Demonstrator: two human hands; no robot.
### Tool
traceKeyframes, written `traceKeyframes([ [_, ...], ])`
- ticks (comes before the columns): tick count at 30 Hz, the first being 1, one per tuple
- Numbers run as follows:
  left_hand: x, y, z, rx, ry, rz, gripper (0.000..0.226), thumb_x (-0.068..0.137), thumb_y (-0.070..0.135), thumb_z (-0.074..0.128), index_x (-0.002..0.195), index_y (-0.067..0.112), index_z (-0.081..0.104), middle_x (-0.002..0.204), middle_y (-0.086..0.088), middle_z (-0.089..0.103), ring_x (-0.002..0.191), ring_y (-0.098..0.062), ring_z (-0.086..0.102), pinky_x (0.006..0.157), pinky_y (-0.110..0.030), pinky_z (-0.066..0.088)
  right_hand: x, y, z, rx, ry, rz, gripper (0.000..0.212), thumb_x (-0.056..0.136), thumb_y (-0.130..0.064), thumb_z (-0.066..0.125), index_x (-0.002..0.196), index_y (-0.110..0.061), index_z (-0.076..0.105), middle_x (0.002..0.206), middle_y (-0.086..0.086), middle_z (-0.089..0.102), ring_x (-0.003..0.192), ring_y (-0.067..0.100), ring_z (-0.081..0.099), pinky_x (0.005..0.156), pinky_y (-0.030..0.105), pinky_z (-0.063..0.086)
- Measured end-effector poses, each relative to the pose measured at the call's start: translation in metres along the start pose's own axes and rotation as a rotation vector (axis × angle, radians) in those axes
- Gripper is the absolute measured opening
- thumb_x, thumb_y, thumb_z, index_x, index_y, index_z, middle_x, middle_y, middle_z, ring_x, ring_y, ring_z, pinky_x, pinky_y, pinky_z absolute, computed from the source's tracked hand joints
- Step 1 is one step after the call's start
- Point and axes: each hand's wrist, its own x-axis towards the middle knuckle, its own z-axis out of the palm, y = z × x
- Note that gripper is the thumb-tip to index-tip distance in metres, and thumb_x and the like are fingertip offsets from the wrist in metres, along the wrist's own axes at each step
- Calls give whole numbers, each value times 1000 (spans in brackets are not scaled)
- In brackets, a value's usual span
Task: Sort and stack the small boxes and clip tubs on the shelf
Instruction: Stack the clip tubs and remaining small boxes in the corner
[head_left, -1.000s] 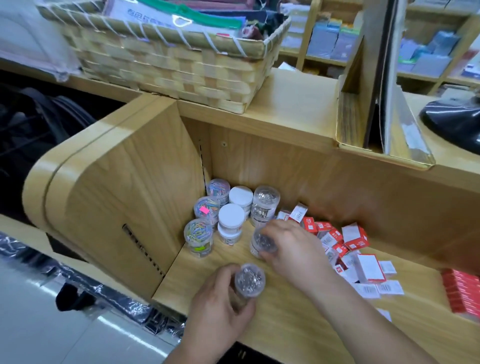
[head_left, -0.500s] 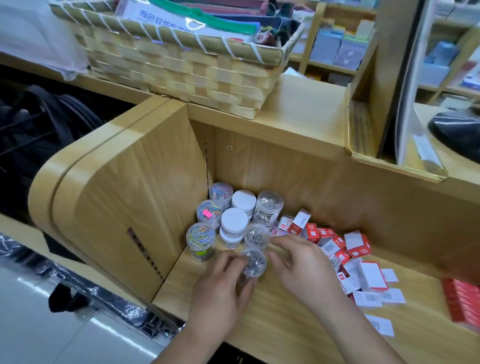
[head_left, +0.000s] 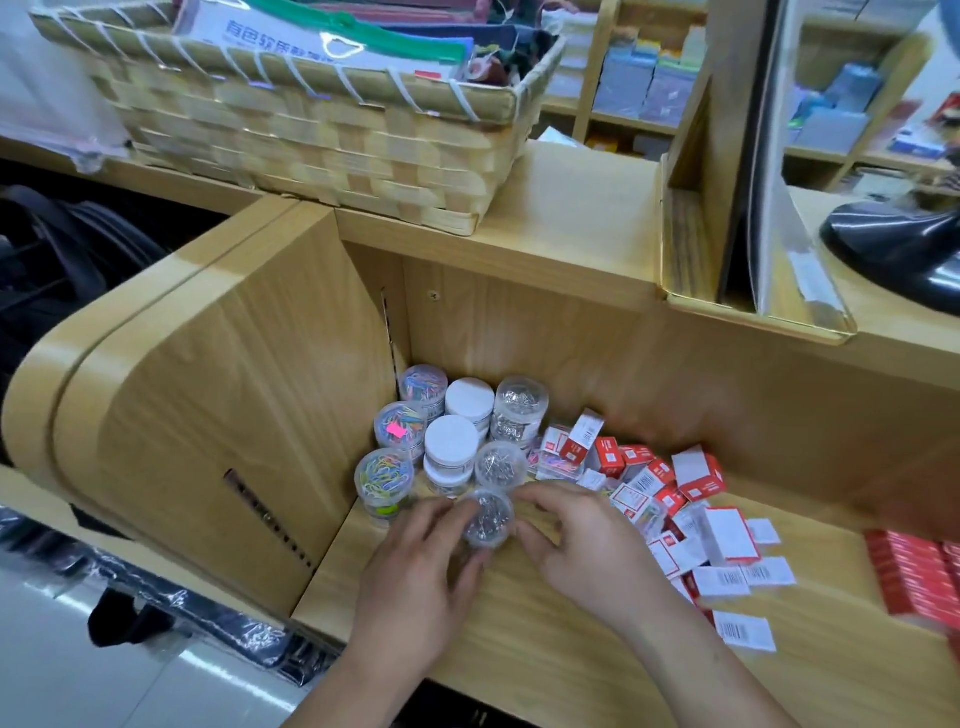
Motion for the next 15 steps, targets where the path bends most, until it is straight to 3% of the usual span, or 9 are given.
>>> traceKeyframes([
  [4, 10, 17, -7, -20, 38, 101, 45, 86, 42, 70, 126, 22, 64, 127, 9, 54, 113, -17, 57, 92, -33, 52, -11, 16, -21, -40, 246, 4, 27, 84, -45, 65, 107, -31, 72, 102, -18, 68, 96, 12, 65, 80, 32, 55],
  [7, 41, 47, 2, -30, -17, 190, 45, 88, 39, 67, 129, 23, 60, 135, 4, 54, 119, -21, 58, 95, -35, 52, -20, 39, -37, -178, 409, 8, 32, 83, -46, 67, 108, -27, 73, 115, -10, 67, 114, 18, 60, 93, 37, 52],
  [9, 66, 67, 14, -11, -96, 180, 55, 92, 41, 61, 143, 25, 50, 150, -2, 46, 135, -24, 49, 105, -37, 48, -28, 54, -39, -292, 375, 50, 48, 80, -56, 69, 120, -30, 69, 131, -4, 60, 129, 25, 51, 105, 46, 44],
  [12, 93, 84, 37, 123, -245, 155, 65, 97, 39, 51, 157, 25, 30, 162, -15, 28, 149, -32, 30, 115, -41, 35, -42, 75, -32, -398, 234, 115, 73, 66, -71, 71, 130, -38, 61, 146, 3, 51, 141, 34, 39, 109, 58, 36],
  [15, 96, 86, 54, 191, -299, 160, 69, 94, 34, 49, 158, 20, 27, 151, -22, 41, 141, -39, 38, 114, -43, 36, -51, 93, -33, -421, 173, 150, 79, 58, -74, 69, 129, -41, 61, 150, 5, 48, 144, 37, 36, 109, 61, 36],
])
